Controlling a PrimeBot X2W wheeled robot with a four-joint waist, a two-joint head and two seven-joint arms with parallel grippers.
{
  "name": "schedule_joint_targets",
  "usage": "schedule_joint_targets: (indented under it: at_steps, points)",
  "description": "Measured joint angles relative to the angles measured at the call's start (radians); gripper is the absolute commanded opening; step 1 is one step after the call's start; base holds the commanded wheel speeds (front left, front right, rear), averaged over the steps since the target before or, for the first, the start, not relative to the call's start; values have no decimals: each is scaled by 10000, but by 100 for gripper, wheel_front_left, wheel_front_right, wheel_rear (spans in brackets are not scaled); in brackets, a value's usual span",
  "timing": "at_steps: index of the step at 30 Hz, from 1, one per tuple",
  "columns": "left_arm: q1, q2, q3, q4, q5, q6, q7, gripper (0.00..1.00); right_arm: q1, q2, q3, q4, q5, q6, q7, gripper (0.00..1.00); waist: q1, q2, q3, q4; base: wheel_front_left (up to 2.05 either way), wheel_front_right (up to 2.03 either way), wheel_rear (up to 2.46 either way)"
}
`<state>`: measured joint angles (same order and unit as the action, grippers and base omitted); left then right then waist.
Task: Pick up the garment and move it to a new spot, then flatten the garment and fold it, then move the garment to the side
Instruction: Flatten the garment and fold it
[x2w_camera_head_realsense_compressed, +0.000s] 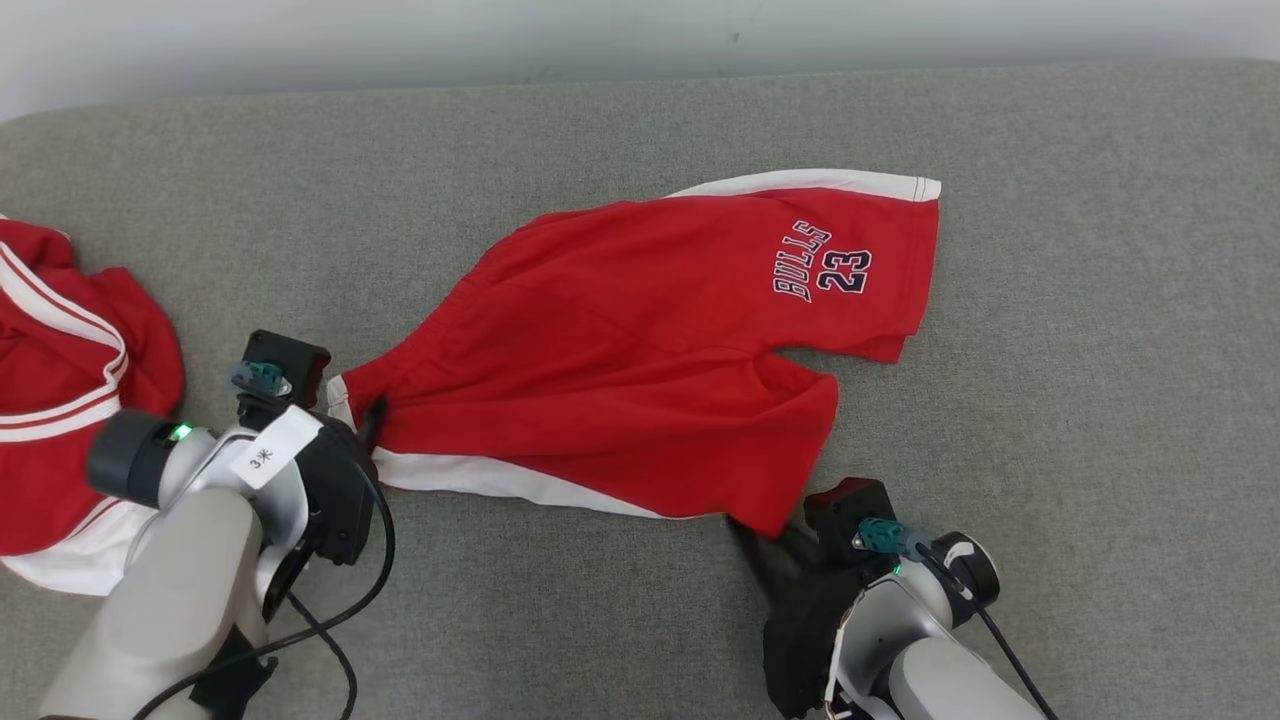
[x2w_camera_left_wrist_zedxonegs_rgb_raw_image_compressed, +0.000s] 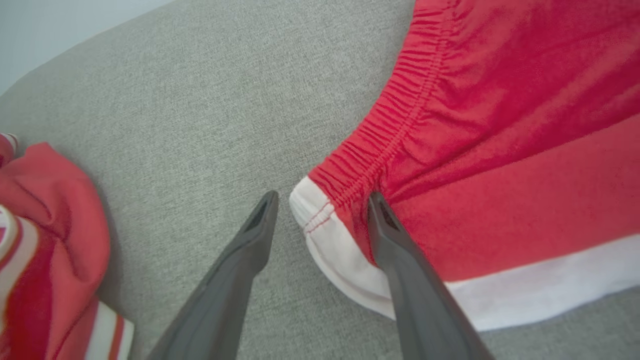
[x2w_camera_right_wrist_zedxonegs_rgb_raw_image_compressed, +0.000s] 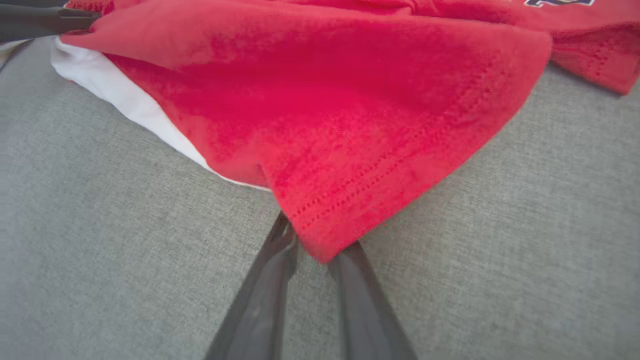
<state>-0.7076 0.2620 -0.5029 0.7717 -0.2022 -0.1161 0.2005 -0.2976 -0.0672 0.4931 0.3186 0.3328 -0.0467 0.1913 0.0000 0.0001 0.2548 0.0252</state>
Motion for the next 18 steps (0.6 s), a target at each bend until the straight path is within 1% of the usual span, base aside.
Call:
schedule_joint_targets:
  at_steps: [1, 5, 8, 9, 11, 13, 16, 18]
  points:
    - [0, -48, -2, 69, -25, -2, -19, 0, 1, 2, 13, 12, 15, 31, -65, 0, 0, 0, -5, 4, 0, 0, 0]
    - [-8, -184, 23, 286, -184, -73, -201, 0, 1, 23, 13, 10, 111, 73, -194, 0, 0, 0, -26, -6, 0, 0, 0]
    - [-12, -297, 174, 491, -351, -73, -416, 0, 6, 23, -203, -105, 297, 119, -393, 0, 0, 0, -102, -35, 0, 0, 0]
    - [-12, -364, 322, 512, -539, -73, -518, 0, 17, 21, -328, -240, 410, 159, -433, 0, 0, 0, -138, -48, 0, 0, 0]
    - [-17, -487, 560, 499, -855, -73, -740, 0, 42, -15, -660, -610, 807, 345, -583, 0, 0, 0, -224, -72, 0, 0, 0]
    - [-44, -675, 938, 477, -1271, -73, -988, 0, 56, -224, -890, -1001, 1072, 560, -690, 0, 0, 0, -325, -90, 0, 0, 0]
    - [-148, -1035, 1593, 399, -2042, -73, -1371, 0, 158, -656, -1429, -1597, 1444, 704, -838, 0, 0, 0, -498, -106, 0, 0, 0]
    - [-169, -1273, 1960, 255, -2343, -73, -1620, 0, 279, -872, -1770, -1988, 1638, 742, -951, 0, 0, 0, -627, -112, 0, 0, 0]
